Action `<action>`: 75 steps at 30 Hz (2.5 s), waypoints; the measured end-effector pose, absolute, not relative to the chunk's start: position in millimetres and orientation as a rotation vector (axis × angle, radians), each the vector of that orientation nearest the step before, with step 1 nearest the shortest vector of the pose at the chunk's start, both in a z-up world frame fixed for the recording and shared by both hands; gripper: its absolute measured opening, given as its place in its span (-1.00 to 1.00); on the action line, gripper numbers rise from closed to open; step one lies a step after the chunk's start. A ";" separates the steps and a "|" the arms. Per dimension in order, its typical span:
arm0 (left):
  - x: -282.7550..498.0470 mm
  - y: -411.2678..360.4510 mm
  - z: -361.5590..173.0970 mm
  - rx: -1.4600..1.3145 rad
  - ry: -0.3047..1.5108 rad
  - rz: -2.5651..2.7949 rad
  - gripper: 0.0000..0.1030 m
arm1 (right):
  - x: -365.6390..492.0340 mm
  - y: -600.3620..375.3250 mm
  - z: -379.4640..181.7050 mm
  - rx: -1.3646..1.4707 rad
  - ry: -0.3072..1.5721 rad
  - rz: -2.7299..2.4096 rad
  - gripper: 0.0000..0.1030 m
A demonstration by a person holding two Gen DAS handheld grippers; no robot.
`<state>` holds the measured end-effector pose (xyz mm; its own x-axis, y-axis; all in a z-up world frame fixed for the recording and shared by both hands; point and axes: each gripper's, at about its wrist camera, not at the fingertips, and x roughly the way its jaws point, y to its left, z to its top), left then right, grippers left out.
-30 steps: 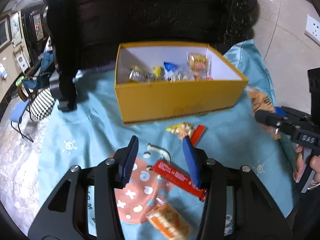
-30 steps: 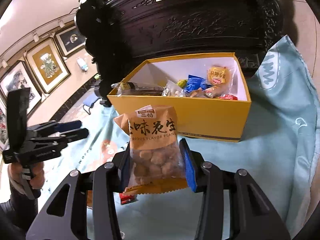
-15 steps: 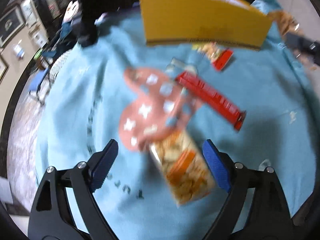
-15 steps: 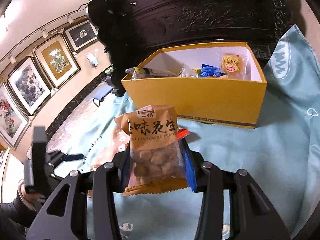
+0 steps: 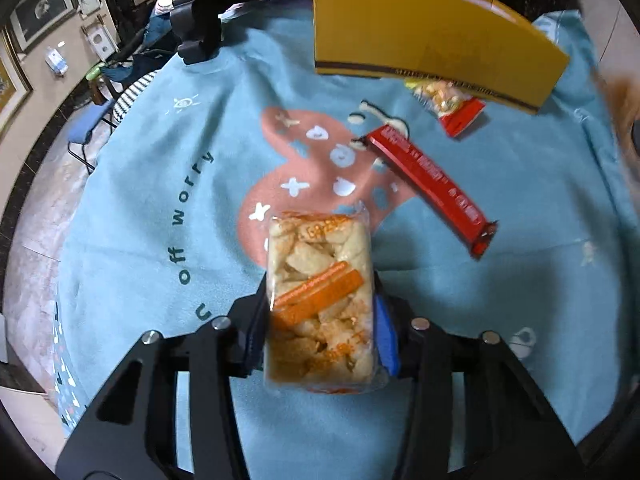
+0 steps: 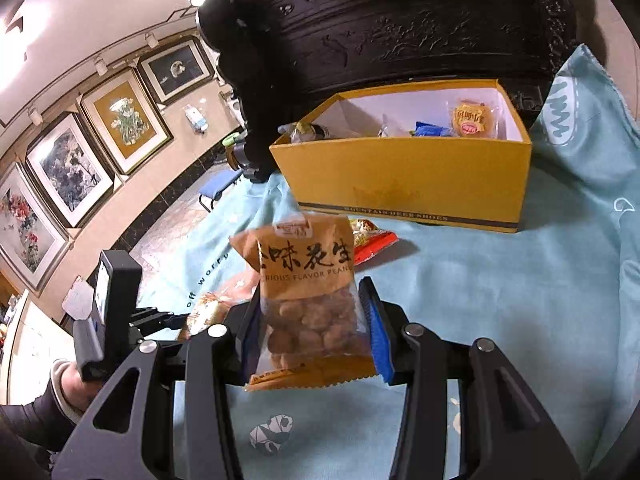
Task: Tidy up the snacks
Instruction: 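Carry the cracker and peanut bags into the yellow box and open both grippers, then move both grippers back to the last snacks on the cloth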
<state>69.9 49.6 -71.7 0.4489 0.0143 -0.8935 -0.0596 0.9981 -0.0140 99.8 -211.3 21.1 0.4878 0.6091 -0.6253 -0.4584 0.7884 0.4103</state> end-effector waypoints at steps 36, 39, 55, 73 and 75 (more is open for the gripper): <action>86.9 47.1 -48.8 -0.029 1.046 -0.044 -0.11 | 82.7 -203.8 -44.3 -0.021 1.013 0.550 -0.27; 89.7 41.3 -28.0 -0.006 1.007 -0.058 -0.11 | 86.9 -209.8 -16.7 -0.007 0.939 0.534 -0.27; 218.5 -7.6 79.3 0.030 0.877 -0.116 -0.11 | 204.9 -227.1 84.1 0.113 0.719 0.433 -0.26; 316.9 -22.0 31.4 0.012 0.913 -0.053 0.79 | 276.2 -226.6 33.1 0.265 0.761 0.337 0.40; 302.3 -23.5 32.0 0.018 0.919 -0.072 0.80 | 267.7 -230.3 31.8 0.305 0.778 0.352 0.46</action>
